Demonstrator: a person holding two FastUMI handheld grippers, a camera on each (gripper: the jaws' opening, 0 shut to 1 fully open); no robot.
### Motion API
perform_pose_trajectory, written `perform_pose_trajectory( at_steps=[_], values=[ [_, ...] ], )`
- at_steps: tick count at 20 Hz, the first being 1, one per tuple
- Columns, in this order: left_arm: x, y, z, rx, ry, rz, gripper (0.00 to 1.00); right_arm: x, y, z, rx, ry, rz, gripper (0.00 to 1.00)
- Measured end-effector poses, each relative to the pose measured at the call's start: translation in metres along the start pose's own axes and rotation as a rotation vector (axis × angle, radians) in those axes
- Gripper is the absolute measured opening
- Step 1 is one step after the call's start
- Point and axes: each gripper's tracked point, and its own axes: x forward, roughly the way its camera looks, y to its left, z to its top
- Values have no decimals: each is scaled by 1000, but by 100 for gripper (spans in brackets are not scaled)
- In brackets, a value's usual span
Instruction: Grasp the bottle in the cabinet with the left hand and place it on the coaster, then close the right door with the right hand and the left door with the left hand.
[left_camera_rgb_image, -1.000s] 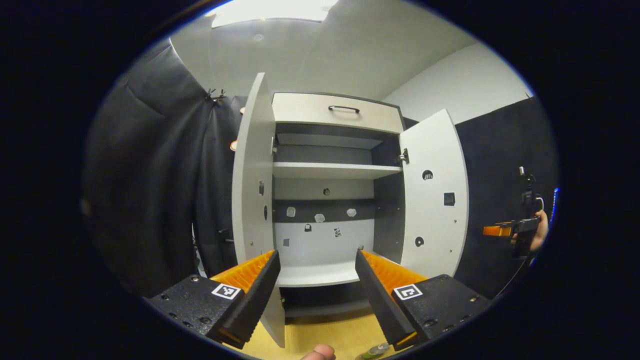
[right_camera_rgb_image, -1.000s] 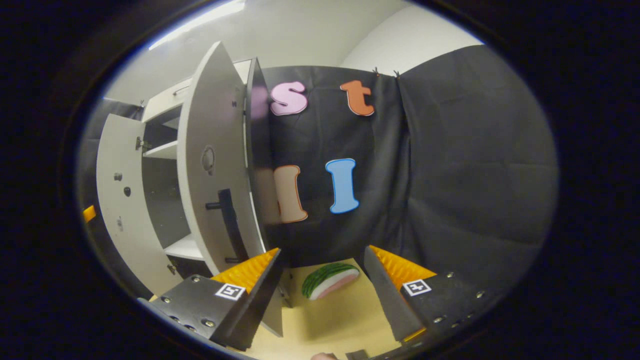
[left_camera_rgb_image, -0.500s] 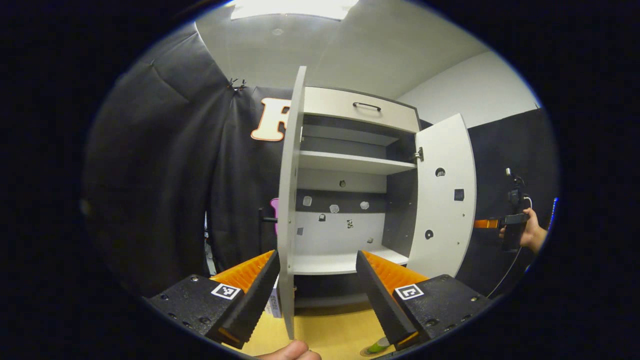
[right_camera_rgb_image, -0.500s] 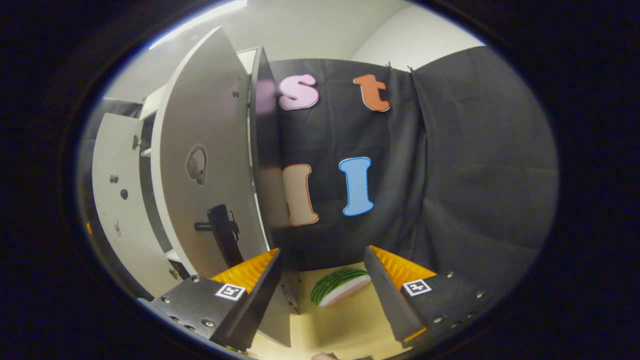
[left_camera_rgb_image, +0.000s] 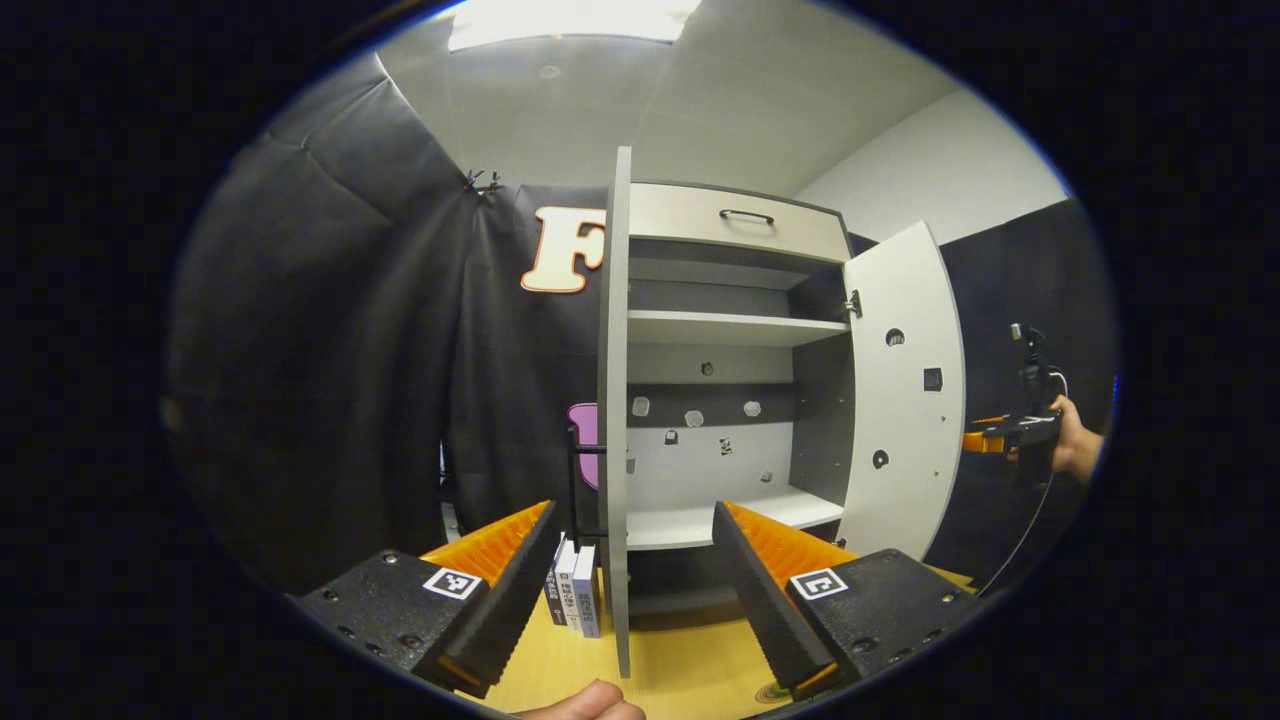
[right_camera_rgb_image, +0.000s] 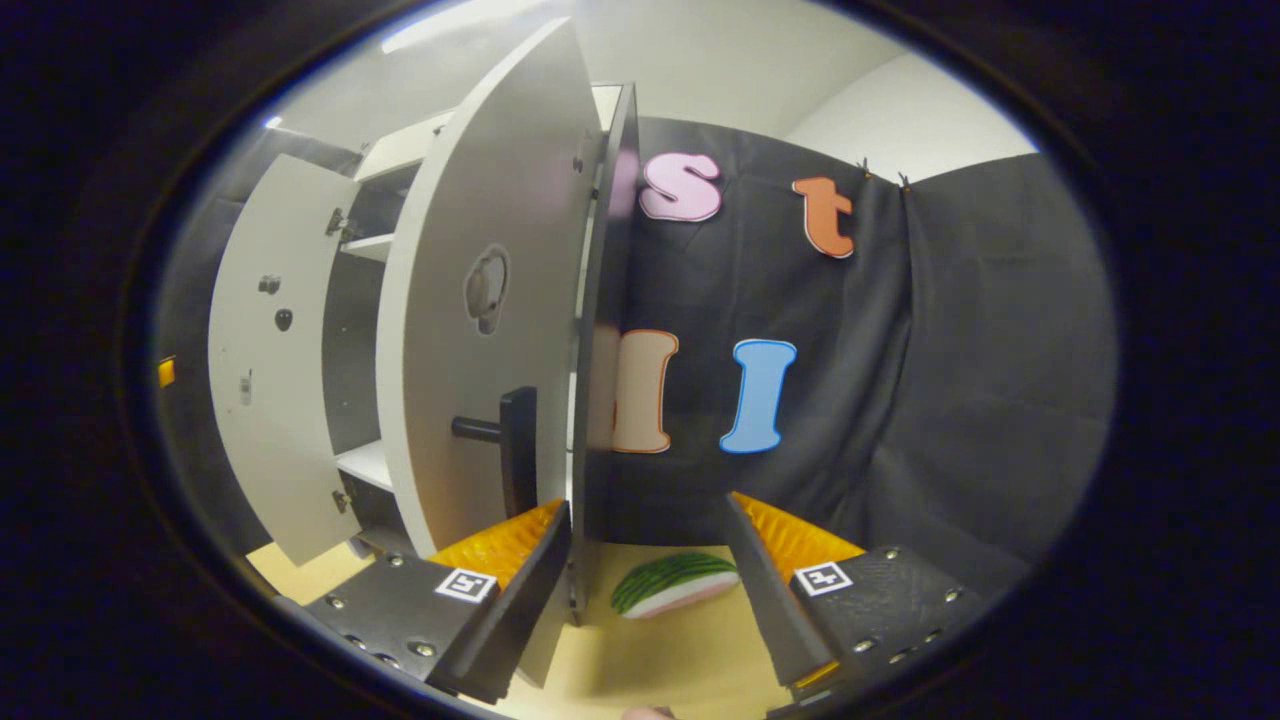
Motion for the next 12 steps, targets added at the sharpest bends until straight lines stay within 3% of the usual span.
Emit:
perform_pose_trajectory(
  at_steps=[1,4,8,12],
  values=[
    [3,-5,-2,-5,11,-11,96,-4,2,-1,18,-1,-14,89],
    [19,-17,-4,-16,28,-28,96,-8,13,-1,57,-26,-49,93],
    [38,-45,-7,-56,46,-72,96,-7,36,0,83,-37,-37,93],
    [53,-60,-12,-25,44,-88,96,-5,58,0,103,-27,-20,93]
  ],
)
